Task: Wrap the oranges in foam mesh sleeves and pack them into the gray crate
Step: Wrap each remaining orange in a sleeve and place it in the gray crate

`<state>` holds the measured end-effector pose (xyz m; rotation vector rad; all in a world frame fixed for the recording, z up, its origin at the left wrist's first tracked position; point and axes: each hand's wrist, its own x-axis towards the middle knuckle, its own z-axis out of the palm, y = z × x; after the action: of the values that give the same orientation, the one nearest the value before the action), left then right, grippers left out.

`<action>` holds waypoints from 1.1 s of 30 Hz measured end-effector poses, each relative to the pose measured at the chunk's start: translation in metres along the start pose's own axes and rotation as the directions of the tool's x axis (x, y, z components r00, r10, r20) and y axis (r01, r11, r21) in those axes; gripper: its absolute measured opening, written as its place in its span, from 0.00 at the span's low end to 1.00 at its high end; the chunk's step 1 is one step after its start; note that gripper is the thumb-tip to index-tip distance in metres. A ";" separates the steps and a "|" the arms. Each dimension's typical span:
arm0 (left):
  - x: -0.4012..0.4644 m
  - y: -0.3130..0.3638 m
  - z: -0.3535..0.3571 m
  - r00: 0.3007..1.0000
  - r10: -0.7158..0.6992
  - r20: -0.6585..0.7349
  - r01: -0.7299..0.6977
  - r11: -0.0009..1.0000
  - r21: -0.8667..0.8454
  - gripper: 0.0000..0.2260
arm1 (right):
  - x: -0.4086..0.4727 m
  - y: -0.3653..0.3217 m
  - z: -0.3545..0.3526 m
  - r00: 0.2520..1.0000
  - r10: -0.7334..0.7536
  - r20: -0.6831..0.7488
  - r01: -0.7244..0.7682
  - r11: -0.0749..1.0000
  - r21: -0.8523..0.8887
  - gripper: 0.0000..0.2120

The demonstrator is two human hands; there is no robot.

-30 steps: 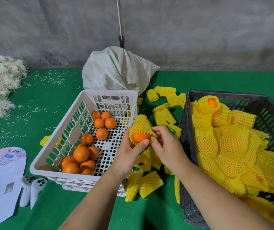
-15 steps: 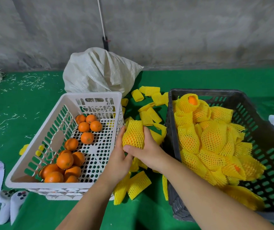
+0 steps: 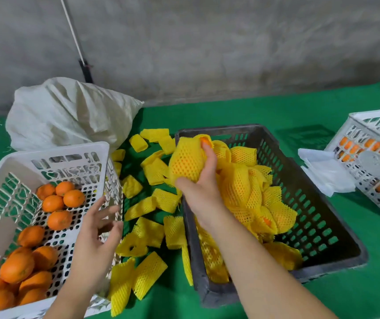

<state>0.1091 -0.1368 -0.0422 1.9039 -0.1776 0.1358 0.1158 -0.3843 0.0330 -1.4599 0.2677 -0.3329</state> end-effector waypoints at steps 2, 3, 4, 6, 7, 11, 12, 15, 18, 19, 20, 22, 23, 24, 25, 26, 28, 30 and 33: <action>0.004 -0.001 -0.001 0.999 -0.033 -0.006 0.032 0.999 -0.036 0.26 | 0.020 -0.018 -0.043 0.970 -0.117 -0.214 0.111 0.993 -0.037 0.40; 0.006 -0.002 -0.001 0.999 -0.047 0.000 0.047 0.998 -0.040 0.25 | 0.030 -0.025 -0.064 0.937 -0.177 -0.302 0.131 0.977 -0.166 0.39; 0.006 -0.003 0.000 0.999 -0.053 0.007 0.054 0.998 -0.038 0.25 | 0.040 -0.029 -0.084 0.907 -0.224 -0.356 0.101 0.938 -0.332 0.38; 0.005 -0.003 0.002 0.999 -0.051 0.016 0.052 0.998 -0.037 0.23 | 0.062 -0.024 -0.119 0.927 -0.206 -0.313 -0.049 0.762 -0.646 0.35; 0.004 -0.003 0.003 0.999 -0.049 0.016 0.050 0.998 -0.041 0.22 | 0.070 -0.016 -0.130 0.965 -0.105 -0.242 -0.127 0.620 -0.774 0.33; 0.002 -0.001 0.001 0.998 -0.064 -0.006 0.063 0.992 -0.109 0.17 | 0.072 0.021 -0.142 0.914 0.358 -0.191 -0.348 0.453 -0.821 0.39; 0.002 -0.001 0.001 0.997 -0.071 -0.006 0.070 0.990 -0.125 0.16 | 0.071 0.028 -0.143 0.916 0.345 -0.203 -0.360 0.487 -0.796 0.39; 0.002 0.001 0.000 0.997 -0.077 -0.013 0.075 0.986 -0.147 0.14 | 0.076 0.030 -0.143 0.932 0.302 -0.201 -0.326 0.453 -0.830 0.38; 0.002 0.001 0.002 0.996 -0.080 -0.035 0.073 0.982 -0.172 0.13 | 0.079 0.020 -0.140 0.953 0.136 -0.271 -0.303 0.426 -0.852 0.32; 0.003 0.001 0.003 0.996 -0.082 -0.044 0.073 0.980 -0.184 0.12 | 0.077 0.017 -0.135 0.953 0.029 -0.301 -0.281 0.453 -0.846 0.29; 0.004 0.002 0.003 0.996 -0.079 -0.049 0.069 0.980 -0.186 0.12 | 0.073 0.013 -0.128 0.947 -0.087 -0.308 -0.229 0.488 -0.842 0.27; 0.003 0.002 0.006 0.995 -0.074 -0.072 0.060 0.982 -0.182 0.12 | 0.061 0.004 -0.097 0.935 -0.299 -0.189 -0.006 0.521 -0.853 0.23; 0.003 0.002 0.006 0.993 -0.085 -0.079 0.068 0.978 -0.198 0.12 | 0.053 0.000 -0.075 0.928 -0.366 -0.065 0.140 0.506 -0.851 0.22; 0.005 0.002 0.006 0.991 -0.112 -0.079 0.090 0.967 -0.237 0.11 | 0.042 -0.001 -0.051 0.915 -0.395 0.082 0.280 0.477 -0.833 0.22; 0.009 0.002 0.003 0.985 -0.156 -0.072 0.128 0.946 -0.299 0.11 | 0.031 0.000 -0.026 0.893 -0.385 0.234 0.401 0.443 -0.802 0.24; 0.015 0.002 -0.001 0.975 -0.213 -0.055 0.176 0.905 -0.387 0.11 | 0.020 0.003 -0.003 0.861 -0.327 0.389 0.499 0.397 -0.771 0.25; 0.032 -0.002 -0.014 0.945 -0.324 -0.039 0.258 0.816 -0.518 0.11 | 0.003 0.013 0.037 0.764 -0.060 0.642 0.631 0.271 -0.727 0.27; 0.049 -0.015 -0.029 0.932 -0.343 -0.120 0.283 0.892 -0.353 0.08 | -0.007 0.030 0.068 0.659 0.311 0.685 0.667 0.180 -0.723 0.27; 0.062 -0.045 -0.052 0.957 -0.291 -0.019 0.284 0.915 0.288 0.14 | -0.027 0.064 0.096 0.399 0.779 0.484 0.751 0.026 -0.660 0.25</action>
<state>0.1779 -0.0765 -0.0549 2.1999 0.1150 -0.0657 0.1308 -0.2802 -0.0223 -2.9106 -0.7377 1.2683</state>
